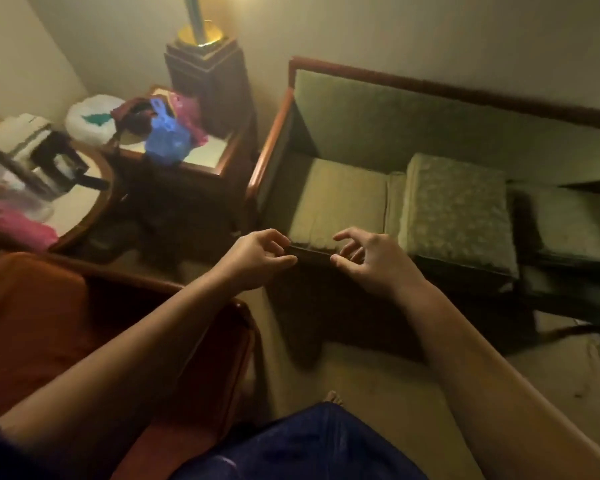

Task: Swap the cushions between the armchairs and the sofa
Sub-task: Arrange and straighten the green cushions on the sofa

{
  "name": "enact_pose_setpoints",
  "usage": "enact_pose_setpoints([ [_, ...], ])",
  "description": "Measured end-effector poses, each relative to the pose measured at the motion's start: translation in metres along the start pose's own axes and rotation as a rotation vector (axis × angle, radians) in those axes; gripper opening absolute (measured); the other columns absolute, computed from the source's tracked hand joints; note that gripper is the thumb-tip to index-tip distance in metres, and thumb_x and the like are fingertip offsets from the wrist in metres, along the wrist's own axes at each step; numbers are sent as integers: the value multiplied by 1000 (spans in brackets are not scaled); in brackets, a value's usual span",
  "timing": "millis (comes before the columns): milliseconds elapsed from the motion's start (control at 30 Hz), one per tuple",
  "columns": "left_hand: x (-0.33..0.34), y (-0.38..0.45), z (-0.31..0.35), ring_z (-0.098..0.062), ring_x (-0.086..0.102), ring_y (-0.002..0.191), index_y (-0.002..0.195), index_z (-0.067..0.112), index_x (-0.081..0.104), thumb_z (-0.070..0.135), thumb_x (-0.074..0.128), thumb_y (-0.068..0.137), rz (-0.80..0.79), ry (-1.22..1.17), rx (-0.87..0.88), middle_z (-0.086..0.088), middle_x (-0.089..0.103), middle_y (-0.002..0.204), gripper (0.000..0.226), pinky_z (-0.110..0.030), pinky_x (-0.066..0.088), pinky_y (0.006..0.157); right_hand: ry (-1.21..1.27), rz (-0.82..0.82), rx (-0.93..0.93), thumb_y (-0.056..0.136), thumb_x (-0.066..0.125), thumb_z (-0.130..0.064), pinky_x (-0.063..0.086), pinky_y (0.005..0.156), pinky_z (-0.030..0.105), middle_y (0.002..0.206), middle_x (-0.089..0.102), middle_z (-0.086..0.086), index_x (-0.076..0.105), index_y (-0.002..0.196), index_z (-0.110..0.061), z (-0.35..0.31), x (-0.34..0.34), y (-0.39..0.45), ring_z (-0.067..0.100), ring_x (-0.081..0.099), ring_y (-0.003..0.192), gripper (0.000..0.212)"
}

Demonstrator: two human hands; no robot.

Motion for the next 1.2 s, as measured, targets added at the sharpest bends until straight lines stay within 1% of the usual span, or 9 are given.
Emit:
enact_pose_setpoints([
  [133,88,41,82,-6,66,75,113,26,67,37,75,87,-82,46,127,6,69,103,29,-22,51,56,14,96,132,94,71,-37,58,84,32,99,70,-9,62,130,-28,94,-60,-50,6,67,87,38],
  [233,144,68,129,-4,63,84,121,27,64,38,72,89,-142,120,172,9,65,108,35,-19,47,59,18,138,199,94,70,-36,53,76,25,90,64,-16,63,128,-28,153,-90,-70,-2,62,81,36],
  [367,196,111,169,-5,63,87,121,27,63,38,73,88,-197,199,179,6,67,110,37,-21,46,61,22,161,231,96,68,-34,48,68,19,95,66,-13,63,128,-28,213,-113,-70,-6,59,77,33],
  [500,231,166,196,-12,65,83,122,21,63,33,72,89,-218,190,125,4,68,104,36,-31,56,69,35,149,244,97,66,-31,56,72,25,95,68,-12,63,127,-27,266,-138,-38,-1,63,78,30],
  [600,253,217,211,-14,62,70,122,19,60,31,73,89,-214,160,95,3,68,100,38,-27,49,55,24,133,242,98,64,-31,61,75,32,95,68,-13,62,127,-26,307,-156,0,3,65,79,30],
  [733,284,298,222,-15,64,83,131,15,55,28,74,88,-227,80,-36,-1,69,106,49,-27,48,59,-9,85,258,98,63,-32,60,74,32,99,66,-12,61,129,-27,371,-178,60,4,65,80,31],
  [867,314,378,215,-15,60,75,138,18,48,28,72,89,-236,26,-243,-3,65,102,55,-29,53,56,-37,-8,300,97,62,-34,57,70,29,103,64,-13,59,129,-29,440,-181,115,4,62,77,32],
  [1000,340,448,211,-15,59,78,142,24,46,28,70,90,-173,-27,-377,-3,63,97,57,-41,58,76,-110,-170,233,97,62,-37,55,83,35,119,62,-5,54,136,-28,491,-177,178,14,59,106,41],
  [1200,388,542,185,-30,60,120,143,8,46,39,72,86,-45,-32,-581,-12,58,137,70,-37,49,87,-348,-360,25,85,68,-48,49,95,45,136,55,3,46,144,-26,545,-167,318,27,47,126,66],
])
Point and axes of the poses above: each hand's wrist, its own y-axis towards the middle knuckle, its own x-axis out of the palm, z = x × y, the point moved 2 cm from there along y, towards the middle knuckle
